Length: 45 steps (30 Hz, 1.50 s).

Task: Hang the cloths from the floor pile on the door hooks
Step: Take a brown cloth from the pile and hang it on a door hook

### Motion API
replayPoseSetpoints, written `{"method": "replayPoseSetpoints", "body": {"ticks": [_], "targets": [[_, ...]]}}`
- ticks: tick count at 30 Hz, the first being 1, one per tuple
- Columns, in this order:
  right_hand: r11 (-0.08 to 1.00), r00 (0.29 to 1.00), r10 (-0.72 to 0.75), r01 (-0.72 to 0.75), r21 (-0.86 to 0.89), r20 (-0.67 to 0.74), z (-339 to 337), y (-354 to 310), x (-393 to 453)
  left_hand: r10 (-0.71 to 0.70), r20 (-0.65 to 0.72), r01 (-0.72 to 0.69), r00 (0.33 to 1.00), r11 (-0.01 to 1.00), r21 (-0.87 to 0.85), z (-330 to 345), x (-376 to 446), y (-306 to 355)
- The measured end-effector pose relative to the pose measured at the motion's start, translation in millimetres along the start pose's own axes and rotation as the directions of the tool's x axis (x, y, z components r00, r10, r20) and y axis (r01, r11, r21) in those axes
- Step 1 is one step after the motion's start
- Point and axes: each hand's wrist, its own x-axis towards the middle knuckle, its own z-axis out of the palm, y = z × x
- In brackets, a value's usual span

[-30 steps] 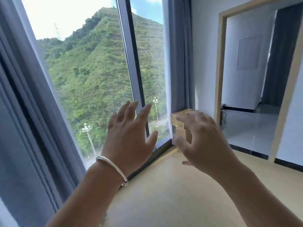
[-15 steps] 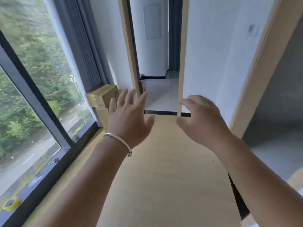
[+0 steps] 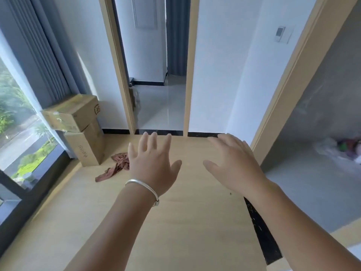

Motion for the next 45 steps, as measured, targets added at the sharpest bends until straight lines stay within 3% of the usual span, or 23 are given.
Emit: {"method": "replayPoseSetpoints", "body": {"ticks": [6, 11, 20, 31, 40, 45], "targets": [[0.999, 0.999, 0.019, -0.02, 0.028, 0.04, 41.3, -17.4, 79.8, 0.001, 0.017, -0.001, 1.0, 1.0, -0.016, 20.7, 78.9, -45.7], [0.996, 0.996, 0.065, -0.069, 0.061, 0.063, 59.9, 7.6, 127.2, 0.049, 0.052, -0.047, 0.997, 0.998, -0.04, 43.0, 139.8, -47.2], [0.988, 0.99, 0.124, -0.13, 0.08, 0.072, 110.6, 93.7, 258.6, 0.114, 0.073, -0.112, 0.991, 0.993, -0.023, 98.3, 297.4, -13.1], [0.99, 0.981, 0.089, -0.106, 0.09, 0.173, 147.2, 207.7, 471.8, 0.067, 0.083, -0.066, 0.994, 0.998, -0.016, 150.7, 516.8, 25.9], [0.993, 0.969, 0.008, -0.037, 0.113, 0.248, 198.7, 210.1, 616.3, -0.038, 0.092, 0.043, 0.995, 0.998, -0.049, 194.2, 645.5, -20.8], [0.991, 0.961, -0.101, 0.075, 0.108, 0.257, 241.7, 169.7, 738.4, -0.119, 0.096, 0.127, 0.988, 0.989, -0.078, 215.4, 732.7, -83.1]]}}
